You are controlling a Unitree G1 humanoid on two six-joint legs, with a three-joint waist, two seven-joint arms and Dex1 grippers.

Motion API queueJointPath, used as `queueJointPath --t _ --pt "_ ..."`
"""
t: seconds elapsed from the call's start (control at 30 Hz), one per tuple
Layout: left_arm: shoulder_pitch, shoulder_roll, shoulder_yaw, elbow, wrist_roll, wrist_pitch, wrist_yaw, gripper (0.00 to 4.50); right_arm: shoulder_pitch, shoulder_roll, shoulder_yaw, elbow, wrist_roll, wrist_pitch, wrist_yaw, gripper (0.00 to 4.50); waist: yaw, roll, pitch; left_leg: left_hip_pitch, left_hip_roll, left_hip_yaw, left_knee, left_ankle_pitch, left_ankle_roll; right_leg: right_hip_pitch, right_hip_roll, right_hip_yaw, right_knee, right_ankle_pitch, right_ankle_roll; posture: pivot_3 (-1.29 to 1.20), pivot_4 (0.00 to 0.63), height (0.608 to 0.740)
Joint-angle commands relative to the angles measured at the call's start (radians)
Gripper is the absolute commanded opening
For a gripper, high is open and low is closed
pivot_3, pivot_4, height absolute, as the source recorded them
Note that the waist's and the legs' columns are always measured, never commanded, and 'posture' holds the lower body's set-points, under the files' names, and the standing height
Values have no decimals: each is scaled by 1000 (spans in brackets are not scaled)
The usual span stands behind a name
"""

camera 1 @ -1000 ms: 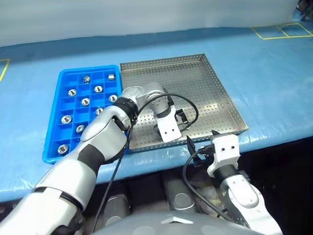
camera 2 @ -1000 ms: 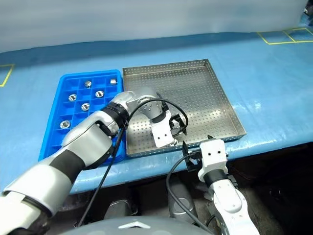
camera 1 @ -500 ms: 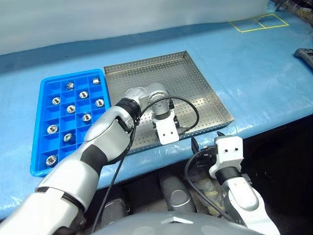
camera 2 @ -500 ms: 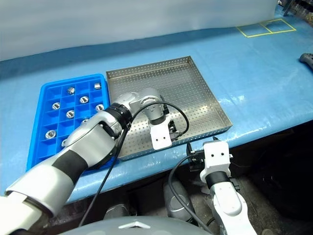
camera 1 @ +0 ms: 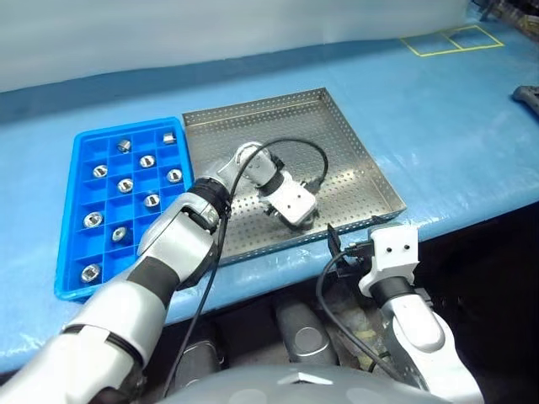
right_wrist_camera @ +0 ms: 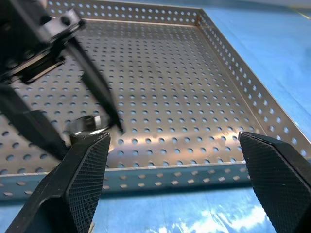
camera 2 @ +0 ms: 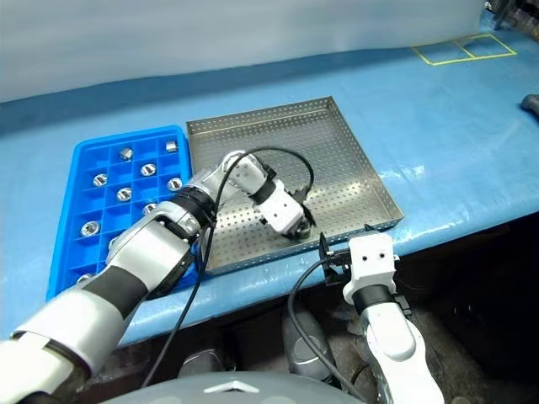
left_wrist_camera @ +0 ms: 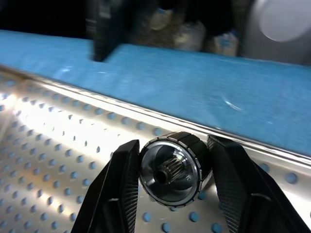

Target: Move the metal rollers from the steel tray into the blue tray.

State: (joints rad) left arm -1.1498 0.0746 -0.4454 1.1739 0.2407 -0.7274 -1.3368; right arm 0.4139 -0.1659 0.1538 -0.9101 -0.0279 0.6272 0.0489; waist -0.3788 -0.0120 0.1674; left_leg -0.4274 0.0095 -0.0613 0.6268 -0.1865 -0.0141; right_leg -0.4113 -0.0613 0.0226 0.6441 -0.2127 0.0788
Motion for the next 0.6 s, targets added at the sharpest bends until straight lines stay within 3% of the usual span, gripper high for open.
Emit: queueJointPath --t 0.03,0.2,0.3,0.43,0.6 --pt "85 40 156 -170 -114 163 187 1906 -59 -9 7 11 13 22 29 4500 19 0 0 1 0 0 0 0 0 1 0 1 0 0 1 -252 150 740" --pt "337 92 264 -579 -161 415 395 1906 -166 -25 19 68 28 50 71 4500 83 1 0 4 1 1 0 0 0 1 1 2 4 0 0 -150 150 740" --pt "515 97 330 -871 -164 587 553 1906 -232 -34 30 103 37 60 97 4500 147 1 0 4 1 1 0 1 0 0 2 3 6 0 -1 -92 150 740" --pt "723 66 416 -1220 -143 825 768 1906 -315 -44 56 153 49 66 134 4500 243 1 0 4 1 1 2 1 0 0 2 2 6 0 -1 -32 150 740" --pt "917 15 463 -1510 -134 1063 933 1906 -374 -47 85 196 66 64 170 4500 337 0 -1 4 0 0 3 1 0 2 2 1 5 0 -2 35 150 740"
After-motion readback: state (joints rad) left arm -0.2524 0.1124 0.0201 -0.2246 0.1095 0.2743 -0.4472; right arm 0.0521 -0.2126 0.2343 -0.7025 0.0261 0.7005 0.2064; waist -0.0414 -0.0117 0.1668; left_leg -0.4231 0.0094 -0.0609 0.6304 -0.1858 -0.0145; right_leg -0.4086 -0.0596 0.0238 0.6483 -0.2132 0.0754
